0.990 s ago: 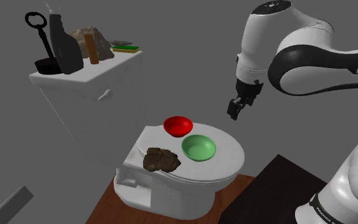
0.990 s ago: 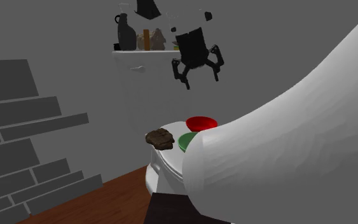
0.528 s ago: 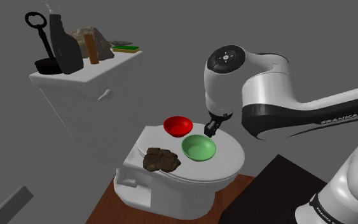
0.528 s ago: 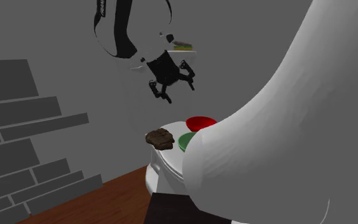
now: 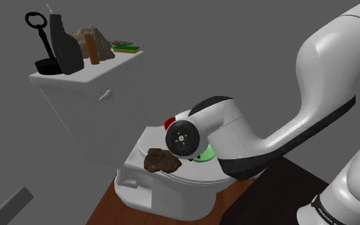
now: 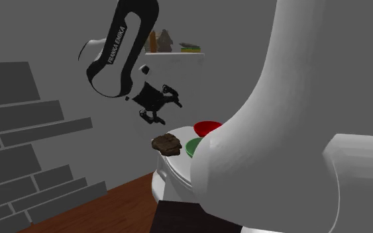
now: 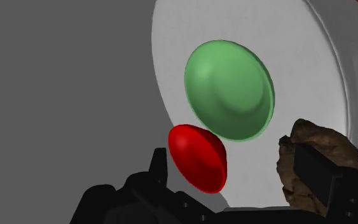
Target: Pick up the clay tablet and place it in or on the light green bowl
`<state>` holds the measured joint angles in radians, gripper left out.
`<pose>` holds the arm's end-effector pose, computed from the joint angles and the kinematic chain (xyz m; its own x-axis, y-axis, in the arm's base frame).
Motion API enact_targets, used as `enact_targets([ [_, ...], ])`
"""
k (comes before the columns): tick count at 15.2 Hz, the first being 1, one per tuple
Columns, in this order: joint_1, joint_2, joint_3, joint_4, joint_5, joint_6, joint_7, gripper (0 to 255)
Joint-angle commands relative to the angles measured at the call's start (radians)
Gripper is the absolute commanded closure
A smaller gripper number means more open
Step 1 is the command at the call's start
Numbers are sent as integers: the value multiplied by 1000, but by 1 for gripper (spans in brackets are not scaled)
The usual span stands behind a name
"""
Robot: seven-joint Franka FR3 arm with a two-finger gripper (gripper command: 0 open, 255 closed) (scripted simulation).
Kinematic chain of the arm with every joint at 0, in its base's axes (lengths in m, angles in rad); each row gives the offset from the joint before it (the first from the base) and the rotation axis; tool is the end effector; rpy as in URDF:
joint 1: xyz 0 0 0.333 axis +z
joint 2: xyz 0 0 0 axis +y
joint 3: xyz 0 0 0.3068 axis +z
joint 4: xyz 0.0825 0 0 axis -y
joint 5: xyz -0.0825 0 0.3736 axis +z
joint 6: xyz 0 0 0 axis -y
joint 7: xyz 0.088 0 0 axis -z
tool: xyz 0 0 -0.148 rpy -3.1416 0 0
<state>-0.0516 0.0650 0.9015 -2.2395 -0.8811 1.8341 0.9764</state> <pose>0.3834 0.2968 0.3125 0.9047 0.3851 0.1820 0.1459 -0.6816 0.7170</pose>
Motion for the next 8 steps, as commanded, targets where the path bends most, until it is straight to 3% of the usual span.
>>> enact_targets([
  [1, 50, 157, 12, 60, -152, -105, 90, 0],
  [4, 178, 350, -50, 143, -317, -237, 160, 0],
  [8, 338, 560, -152, 255, -488, -366, 193, 0],
])
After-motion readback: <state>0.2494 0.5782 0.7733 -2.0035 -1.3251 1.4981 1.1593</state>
